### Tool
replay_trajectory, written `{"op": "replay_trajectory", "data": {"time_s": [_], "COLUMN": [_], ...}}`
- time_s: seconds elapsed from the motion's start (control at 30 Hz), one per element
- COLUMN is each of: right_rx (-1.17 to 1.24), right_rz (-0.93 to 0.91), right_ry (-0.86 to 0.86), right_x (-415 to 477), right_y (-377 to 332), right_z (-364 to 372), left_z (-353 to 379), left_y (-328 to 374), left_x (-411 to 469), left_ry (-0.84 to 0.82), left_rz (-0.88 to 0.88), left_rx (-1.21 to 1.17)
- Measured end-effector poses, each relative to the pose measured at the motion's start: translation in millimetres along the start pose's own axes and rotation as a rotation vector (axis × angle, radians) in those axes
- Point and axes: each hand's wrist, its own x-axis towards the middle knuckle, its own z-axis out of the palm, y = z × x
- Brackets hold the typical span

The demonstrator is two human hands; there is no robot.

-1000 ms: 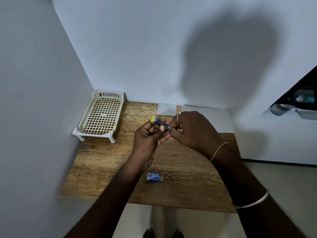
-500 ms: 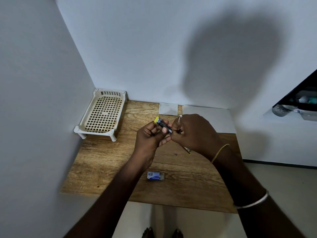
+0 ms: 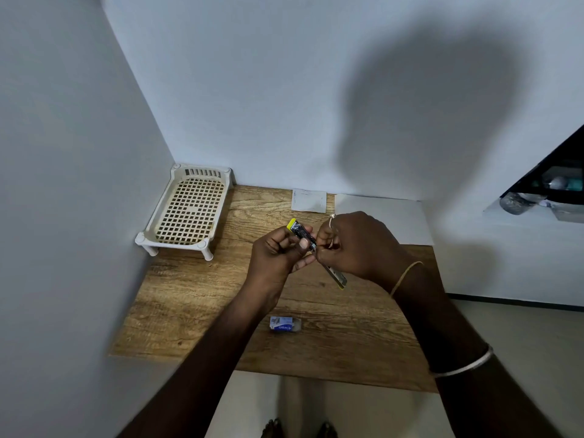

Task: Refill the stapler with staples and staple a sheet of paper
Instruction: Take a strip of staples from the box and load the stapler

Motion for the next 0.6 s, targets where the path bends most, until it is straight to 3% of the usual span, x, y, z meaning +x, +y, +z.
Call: {"op": "replay_trajectory", "data": {"time_s": [0.6], "right_rx": [-0.045], "right_rz": [-0.021], "right_ry": [0.025], "right_x": [-2.5], "right_y": [8.2], "right_z": [17.6], "left_z": [-0.3], "left_y": [-6.1], "left_x": [-2.2], "left_ry": [0.005], "left_rz": [-0.058], "left_rx": [0.066]}}
